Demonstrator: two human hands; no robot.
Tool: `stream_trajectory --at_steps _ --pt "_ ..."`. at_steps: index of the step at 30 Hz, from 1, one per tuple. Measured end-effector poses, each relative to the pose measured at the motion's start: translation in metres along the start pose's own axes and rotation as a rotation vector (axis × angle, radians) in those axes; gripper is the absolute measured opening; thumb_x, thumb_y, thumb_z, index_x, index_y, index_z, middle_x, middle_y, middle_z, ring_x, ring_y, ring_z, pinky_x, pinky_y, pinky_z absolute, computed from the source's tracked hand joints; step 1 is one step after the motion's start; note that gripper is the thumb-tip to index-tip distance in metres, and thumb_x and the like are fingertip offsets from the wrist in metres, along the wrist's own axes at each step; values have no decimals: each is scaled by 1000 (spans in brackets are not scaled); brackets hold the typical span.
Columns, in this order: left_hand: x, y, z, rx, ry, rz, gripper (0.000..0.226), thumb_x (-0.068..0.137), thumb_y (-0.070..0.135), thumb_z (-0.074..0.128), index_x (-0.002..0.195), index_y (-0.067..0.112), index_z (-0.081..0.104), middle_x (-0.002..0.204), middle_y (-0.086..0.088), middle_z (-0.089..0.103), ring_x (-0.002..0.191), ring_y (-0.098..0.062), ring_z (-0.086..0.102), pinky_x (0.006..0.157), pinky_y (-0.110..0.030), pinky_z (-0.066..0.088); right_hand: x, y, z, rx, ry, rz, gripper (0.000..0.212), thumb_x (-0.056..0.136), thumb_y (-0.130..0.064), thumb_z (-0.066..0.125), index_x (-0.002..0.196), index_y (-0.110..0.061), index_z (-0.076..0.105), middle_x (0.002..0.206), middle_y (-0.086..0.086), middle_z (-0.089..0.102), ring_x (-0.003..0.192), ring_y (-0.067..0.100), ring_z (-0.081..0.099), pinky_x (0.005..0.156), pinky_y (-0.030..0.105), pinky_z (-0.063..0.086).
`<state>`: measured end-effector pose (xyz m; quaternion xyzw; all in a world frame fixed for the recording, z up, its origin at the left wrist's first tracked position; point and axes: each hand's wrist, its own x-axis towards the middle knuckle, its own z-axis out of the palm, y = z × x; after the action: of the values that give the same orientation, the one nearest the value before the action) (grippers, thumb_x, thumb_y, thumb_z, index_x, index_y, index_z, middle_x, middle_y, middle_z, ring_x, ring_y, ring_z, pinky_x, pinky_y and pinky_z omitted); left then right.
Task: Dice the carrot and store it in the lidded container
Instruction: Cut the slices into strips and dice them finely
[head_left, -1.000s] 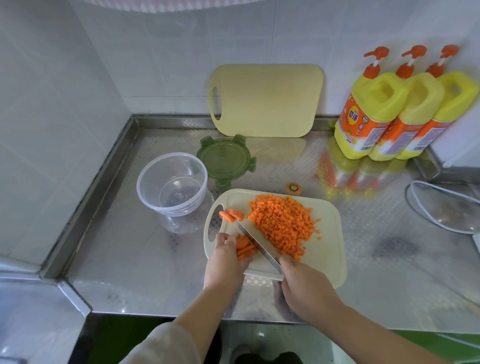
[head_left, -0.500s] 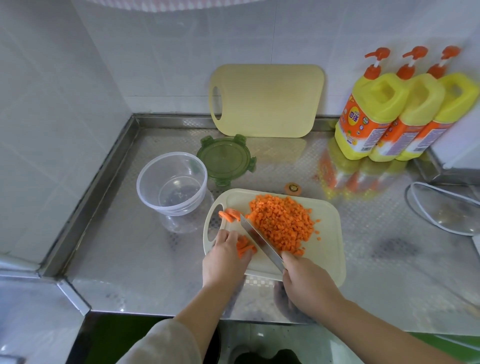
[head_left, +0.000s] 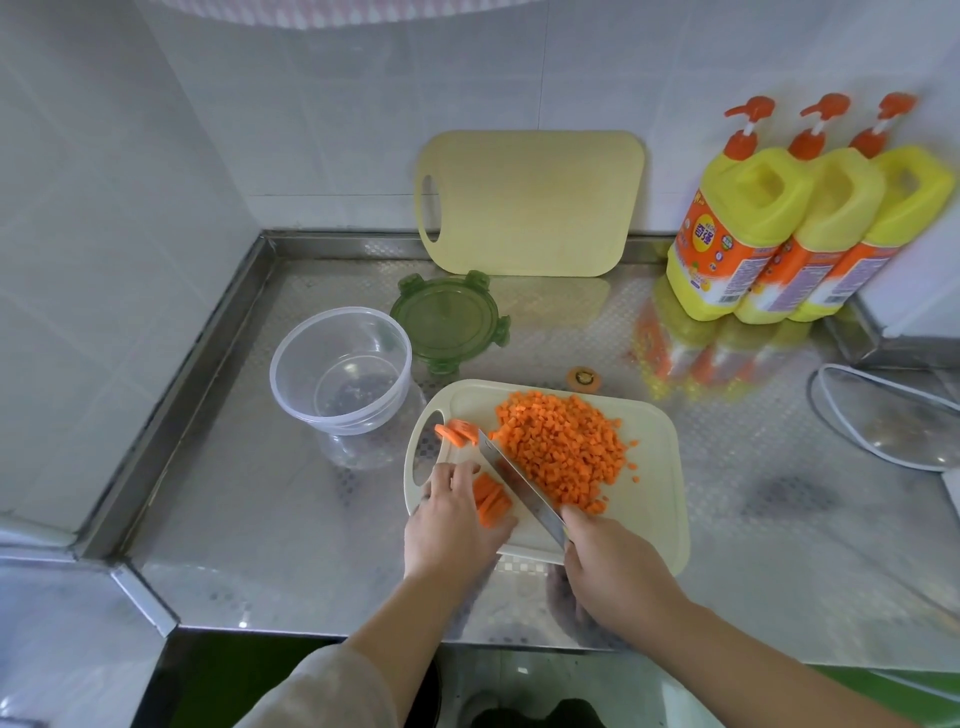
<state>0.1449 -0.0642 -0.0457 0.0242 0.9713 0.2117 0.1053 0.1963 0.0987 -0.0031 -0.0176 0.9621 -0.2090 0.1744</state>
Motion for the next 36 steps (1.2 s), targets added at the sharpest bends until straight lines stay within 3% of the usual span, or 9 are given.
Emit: stream_trajectory --at_steps 9,17,23,28,33,36 --pt "9 -3 4 -163 -29 -58 45 85 35 69 124 19 52 119 4 42 95 -15 59 84 -32 54 -1 -3 0 -46 -17 -27 10 97 -20 34 91 -27 33 71 -13 36 80 14 55 70 26 42" --pt "14 -2 5 -207 -15 -59 43 85 34 68 122 17 55 117 2 44 95 -16 58 86 -33 53 4 -3 -10 -90 -36 -44 13 98 -18 34 88 -25 31 68 -12 37 63 10 45 54 23 33" --pt "9 -5 2 -245 -5 -19 42 86 36 64 122 21 51 120 3 46 99 -17 56 82 -34 51 -1 -7 -15 -94 -14 -48 13 98 -17 34 89 -25 30 69 -11 37 65 14 46 54 25 33" --pt "8 -6 2 -232 19 14 36 88 34 64 119 20 53 119 3 51 98 -15 58 82 -31 53 -5 -14 -9 -116 -43 -28 15 98 -17 35 110 -20 43 85 -10 39 72 16 46 63 29 39" --pt "7 -6 1 -159 27 42 28 92 37 59 111 18 53 115 6 49 91 -16 59 73 -29 52 -3 -19 -5 -170 -57 10 21 96 -15 39 116 -18 42 90 -7 47 80 17 58 60 27 36" --pt "7 -7 2 -114 38 72 22 94 37 55 106 18 52 112 5 49 87 -15 58 69 -28 50 -3 -21 -1 -224 -69 11 27 95 -13 42 122 -16 39 99 -2 57 83 19 61 48 25 28"
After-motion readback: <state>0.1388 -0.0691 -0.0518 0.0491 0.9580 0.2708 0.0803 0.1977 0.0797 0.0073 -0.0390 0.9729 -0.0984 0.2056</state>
